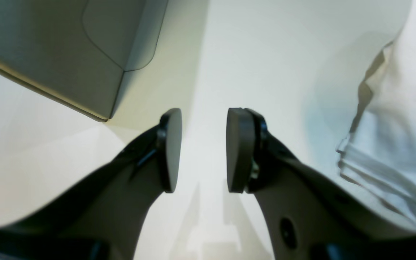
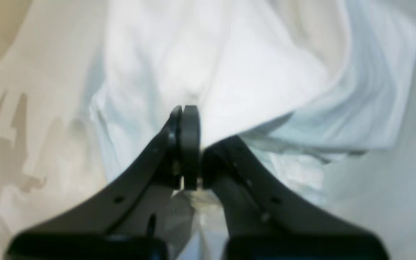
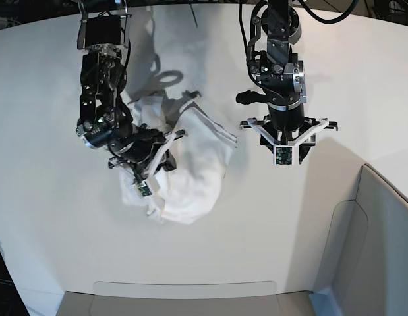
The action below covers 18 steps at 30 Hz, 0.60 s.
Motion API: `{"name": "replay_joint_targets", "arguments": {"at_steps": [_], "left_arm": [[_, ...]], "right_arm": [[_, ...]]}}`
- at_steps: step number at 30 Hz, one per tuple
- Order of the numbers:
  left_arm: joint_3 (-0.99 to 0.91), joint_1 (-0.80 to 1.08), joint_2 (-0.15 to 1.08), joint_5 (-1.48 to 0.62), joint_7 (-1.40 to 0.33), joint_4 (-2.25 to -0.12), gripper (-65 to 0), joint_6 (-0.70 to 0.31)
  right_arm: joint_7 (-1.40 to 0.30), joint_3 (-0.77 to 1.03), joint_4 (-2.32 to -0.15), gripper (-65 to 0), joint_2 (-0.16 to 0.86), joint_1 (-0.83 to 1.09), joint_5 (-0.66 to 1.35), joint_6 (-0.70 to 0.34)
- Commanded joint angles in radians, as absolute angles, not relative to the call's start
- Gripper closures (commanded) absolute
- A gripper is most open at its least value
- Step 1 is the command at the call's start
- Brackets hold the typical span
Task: Layout the t-shirt on the table in an organized manner, then fold the t-shirt properly
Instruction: 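Grasp the t-shirt edge with the right gripper and lift it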
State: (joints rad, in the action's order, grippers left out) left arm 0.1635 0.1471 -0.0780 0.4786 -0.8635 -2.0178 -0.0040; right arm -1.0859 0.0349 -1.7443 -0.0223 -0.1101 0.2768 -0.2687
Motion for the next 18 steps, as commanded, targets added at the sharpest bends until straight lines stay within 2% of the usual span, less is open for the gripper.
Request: {"name": "replay_joint_targets", "arguments": {"at_steps": [1,8,18], "left_arm": [[0.163,0.136,-0.082,0.489,-0.84,-2.034,-21.9,0.001],[0.168,0.136,-0.082,0.489,-0.84,-2.02,-21.9,0.001],[0.163,0.136,-0.082,0.489,-0.84,-2.02,-21.9,0.001]], "right_arm": [[-1.076,-0.018,-1.805,0.0,-0.033,-0.124,0.288,-0.286],[-1.079,-0.317,-1.937,0.0,-0.035,-0.07,0.145,-0.283],[-1.076,-0.426,-2.063,0.0,-0.051,-0.062,-0.077,-0.283]]}}
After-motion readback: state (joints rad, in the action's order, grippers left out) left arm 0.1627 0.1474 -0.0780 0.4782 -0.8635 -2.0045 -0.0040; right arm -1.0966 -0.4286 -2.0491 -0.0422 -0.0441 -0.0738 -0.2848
